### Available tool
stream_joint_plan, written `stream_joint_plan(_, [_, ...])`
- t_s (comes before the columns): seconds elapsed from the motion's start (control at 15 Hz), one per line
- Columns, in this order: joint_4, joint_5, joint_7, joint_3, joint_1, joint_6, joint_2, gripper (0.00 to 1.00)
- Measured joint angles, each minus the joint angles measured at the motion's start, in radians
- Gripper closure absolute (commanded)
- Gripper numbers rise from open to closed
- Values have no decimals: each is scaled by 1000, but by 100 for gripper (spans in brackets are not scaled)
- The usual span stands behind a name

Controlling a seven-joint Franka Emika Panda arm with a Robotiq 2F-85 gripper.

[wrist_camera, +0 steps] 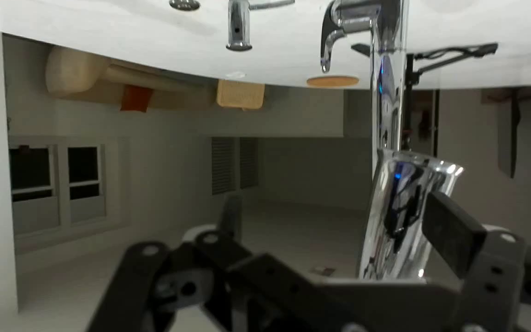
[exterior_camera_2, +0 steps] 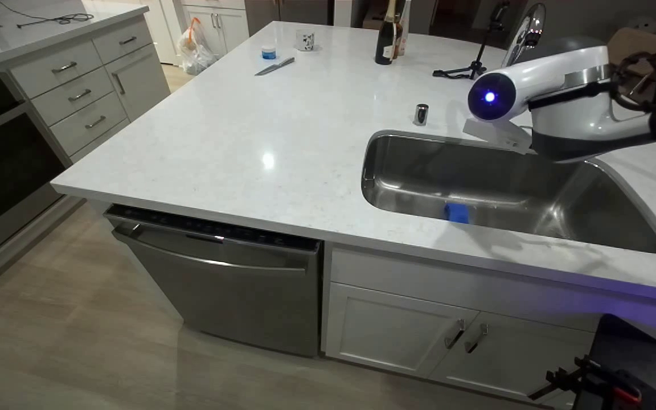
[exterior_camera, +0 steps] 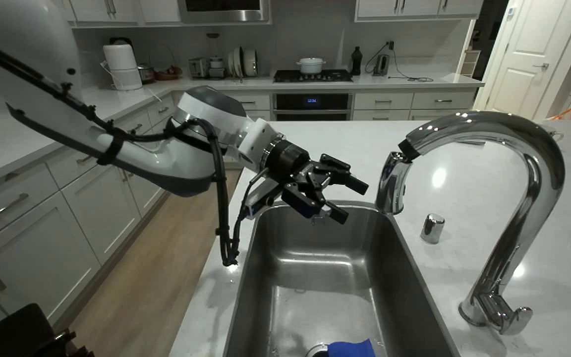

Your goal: Push back the extendable spout

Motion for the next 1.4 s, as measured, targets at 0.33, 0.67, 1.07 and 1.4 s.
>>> stream_joint_plan(0.33, [5, -178, 163, -8, -15, -79, 36, 25])
stream_joint_plan(0.67, [5, -297, 194, -8, -24, -122, 70, 58])
stream_joint_plan(1.07, [6, -462, 257, -8, -42, -146, 102, 99])
stream_joint_plan(1.4, [18, -442, 301, 5, -58, -157, 111, 100])
